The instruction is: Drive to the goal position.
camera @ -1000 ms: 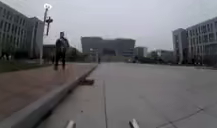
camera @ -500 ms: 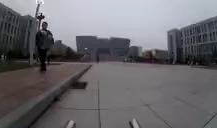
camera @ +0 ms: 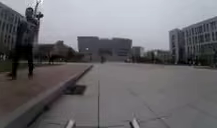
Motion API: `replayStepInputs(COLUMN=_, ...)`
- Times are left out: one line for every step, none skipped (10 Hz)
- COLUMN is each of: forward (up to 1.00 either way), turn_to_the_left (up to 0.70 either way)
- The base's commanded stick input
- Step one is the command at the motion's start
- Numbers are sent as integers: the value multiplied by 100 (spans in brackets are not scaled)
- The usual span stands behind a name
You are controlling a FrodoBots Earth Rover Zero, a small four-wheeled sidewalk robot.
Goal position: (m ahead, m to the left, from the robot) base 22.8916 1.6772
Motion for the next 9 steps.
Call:
replayStepInputs(forward=70, turn_to_the_left=-3)
replayStepInputs(forward=70, turn_to_the_left=-3)
replayStepInputs(forward=70, turn_to_the_left=-3)
replayStepInputs(forward=70, turn_to_the_left=-3)
replayStepInputs(forward=70, turn_to_the_left=-3)
replayStepInputs(forward=70, turn_to_the_left=-3)
replayStepInputs(forward=70, turn_to_the_left=-2)
replayStepInputs(forward=70, turn_to_the_left=-2)
replayStepInputs(forward=70, turn_to_the_left=-2)
